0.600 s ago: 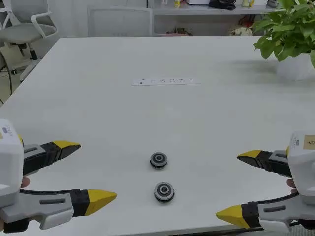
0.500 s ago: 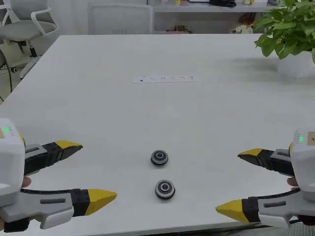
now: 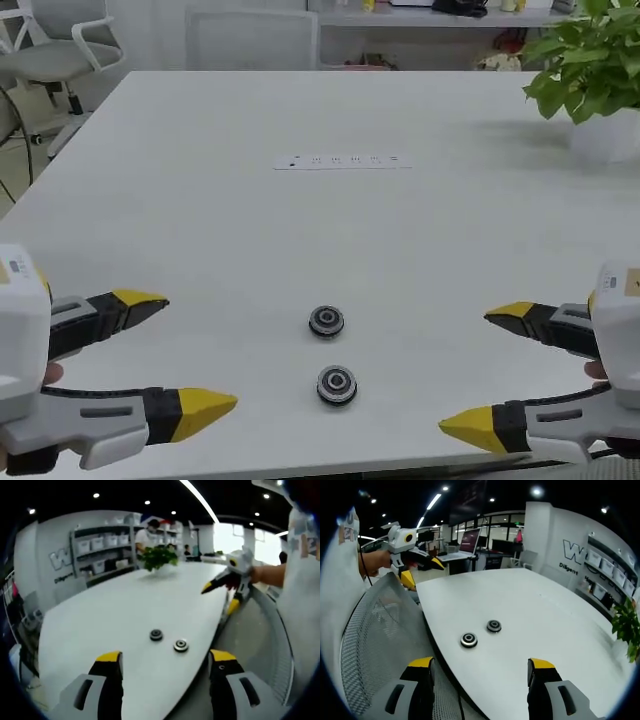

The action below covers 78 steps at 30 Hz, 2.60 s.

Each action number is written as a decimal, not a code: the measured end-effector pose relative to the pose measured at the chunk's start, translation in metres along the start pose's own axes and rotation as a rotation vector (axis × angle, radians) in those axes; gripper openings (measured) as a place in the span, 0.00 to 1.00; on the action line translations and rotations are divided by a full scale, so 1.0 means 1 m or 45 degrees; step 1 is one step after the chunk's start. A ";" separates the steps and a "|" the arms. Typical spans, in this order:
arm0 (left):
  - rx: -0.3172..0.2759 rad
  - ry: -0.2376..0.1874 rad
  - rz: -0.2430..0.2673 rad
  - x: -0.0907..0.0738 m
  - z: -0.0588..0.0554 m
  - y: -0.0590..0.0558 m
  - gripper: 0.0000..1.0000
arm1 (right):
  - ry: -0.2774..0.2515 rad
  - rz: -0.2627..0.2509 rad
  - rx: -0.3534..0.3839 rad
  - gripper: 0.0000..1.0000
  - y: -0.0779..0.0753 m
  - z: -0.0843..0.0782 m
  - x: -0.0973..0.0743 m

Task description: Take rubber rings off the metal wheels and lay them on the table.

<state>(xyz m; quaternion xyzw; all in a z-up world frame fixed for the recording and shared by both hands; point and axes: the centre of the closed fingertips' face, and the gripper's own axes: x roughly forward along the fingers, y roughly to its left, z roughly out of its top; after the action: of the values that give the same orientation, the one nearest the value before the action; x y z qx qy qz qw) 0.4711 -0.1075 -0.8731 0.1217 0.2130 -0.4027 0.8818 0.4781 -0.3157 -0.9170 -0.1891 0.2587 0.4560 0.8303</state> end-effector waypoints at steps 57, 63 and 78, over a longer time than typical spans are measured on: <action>0.098 0.002 -0.107 0.039 0.020 0.008 0.69 | -0.101 0.107 -0.133 0.72 -0.023 0.034 0.036; 0.121 0.005 -0.134 0.049 0.023 0.007 0.68 | -0.105 0.150 -0.155 0.71 -0.022 0.036 0.046; 0.163 0.040 -0.235 0.080 0.015 -0.002 0.64 | -0.111 0.265 -0.183 0.66 -0.015 0.034 0.072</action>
<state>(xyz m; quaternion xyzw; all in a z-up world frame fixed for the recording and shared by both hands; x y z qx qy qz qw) 0.5200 -0.1674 -0.8974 0.1640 0.2109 -0.4930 0.8280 0.5325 -0.2573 -0.9324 -0.2001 0.2073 0.5647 0.7733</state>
